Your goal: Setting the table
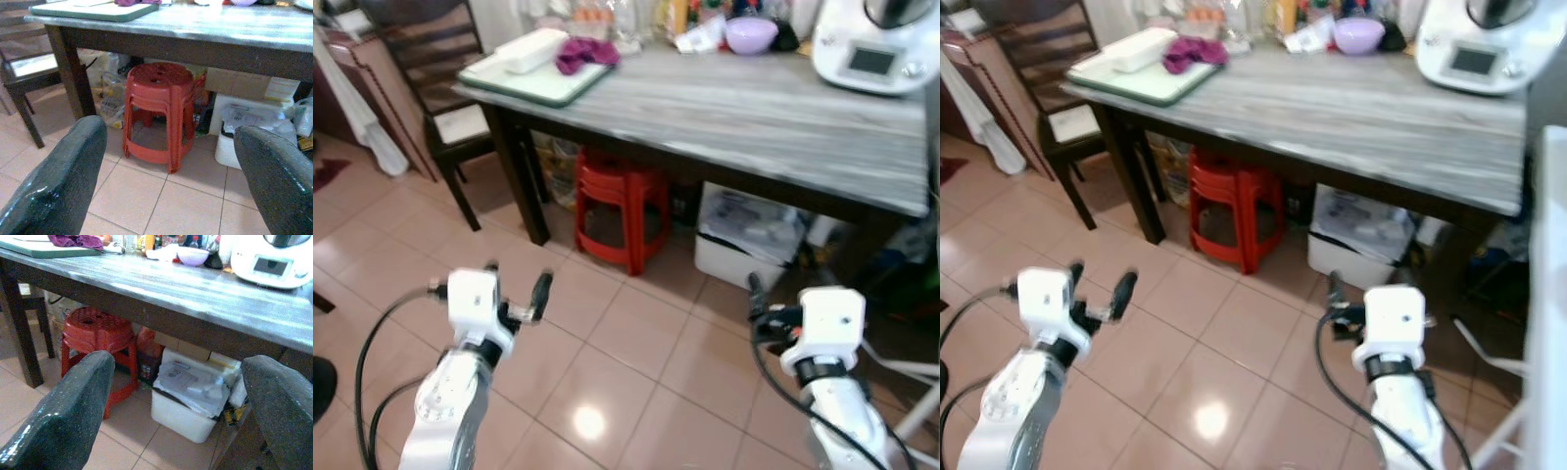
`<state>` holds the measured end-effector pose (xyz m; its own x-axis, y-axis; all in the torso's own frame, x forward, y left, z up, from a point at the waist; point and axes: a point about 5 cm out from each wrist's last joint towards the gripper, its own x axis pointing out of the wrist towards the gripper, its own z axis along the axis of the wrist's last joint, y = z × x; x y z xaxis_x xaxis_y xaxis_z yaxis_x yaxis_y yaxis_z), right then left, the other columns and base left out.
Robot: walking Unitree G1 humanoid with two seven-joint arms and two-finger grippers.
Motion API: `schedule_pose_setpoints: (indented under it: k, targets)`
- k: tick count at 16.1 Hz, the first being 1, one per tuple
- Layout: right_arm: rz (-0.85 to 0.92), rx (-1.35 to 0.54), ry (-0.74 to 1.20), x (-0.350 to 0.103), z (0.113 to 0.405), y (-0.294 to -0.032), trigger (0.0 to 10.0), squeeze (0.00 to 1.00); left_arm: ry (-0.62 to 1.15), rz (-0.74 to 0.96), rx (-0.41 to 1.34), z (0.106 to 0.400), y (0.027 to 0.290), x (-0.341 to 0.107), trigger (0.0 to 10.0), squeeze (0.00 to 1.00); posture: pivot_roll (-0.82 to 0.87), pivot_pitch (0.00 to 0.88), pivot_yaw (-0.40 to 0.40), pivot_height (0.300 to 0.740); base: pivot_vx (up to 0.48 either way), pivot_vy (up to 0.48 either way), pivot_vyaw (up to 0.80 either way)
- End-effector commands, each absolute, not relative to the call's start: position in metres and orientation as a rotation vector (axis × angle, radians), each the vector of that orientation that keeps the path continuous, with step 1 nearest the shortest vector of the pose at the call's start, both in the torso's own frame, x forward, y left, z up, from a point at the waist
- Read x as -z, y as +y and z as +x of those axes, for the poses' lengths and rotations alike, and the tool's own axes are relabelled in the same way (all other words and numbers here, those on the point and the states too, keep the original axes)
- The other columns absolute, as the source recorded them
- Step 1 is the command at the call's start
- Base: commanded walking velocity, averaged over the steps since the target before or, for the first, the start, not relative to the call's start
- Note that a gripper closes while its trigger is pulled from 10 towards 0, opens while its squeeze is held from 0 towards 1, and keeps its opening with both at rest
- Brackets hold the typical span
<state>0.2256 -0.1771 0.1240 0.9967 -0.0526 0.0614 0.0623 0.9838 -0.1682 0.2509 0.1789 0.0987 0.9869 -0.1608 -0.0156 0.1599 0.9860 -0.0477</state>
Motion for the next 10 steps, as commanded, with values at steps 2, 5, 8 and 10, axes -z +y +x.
schedule_pose_setpoints:
  k: [2,5,8,10]
  targets:
    - [-0.176,0.061,-0.065,-0.1284,0.2252,-0.1790,10.0,0.00,0.016,-0.048,0.153,0.2505,0.1786,-0.1013,10.0,0.00,-0.13,0.111,0.081,0.740,0.000,-0.154,0.00]
    - [-0.183,0.043,-0.081,-0.1329,0.2278,-0.1748,10.0,0.00,0.026,-0.052,0.131,0.2545,0.1804,-0.1020,10.0,0.00,-0.13,0.108,0.078,0.740,0.000,0.000,0.00]
    - [-0.183,0.041,-0.083,-0.1349,0.2285,-0.1749,10.0,0.00,0.032,-0.068,0.106,0.2570,0.1851,-0.1034,10.0,0.00,-0.13,0.110,0.076,0.740,0.000,0.000,0.00]
    - [-0.178,0.043,-0.077,-0.1342,0.2285,-0.1751,10.0,0.00,0.047,-0.077,0.103,0.2575,0.1851,-0.1021,10.0,0.00,-0.13,0.110,0.075,0.740,0.000,0.000,0.00]
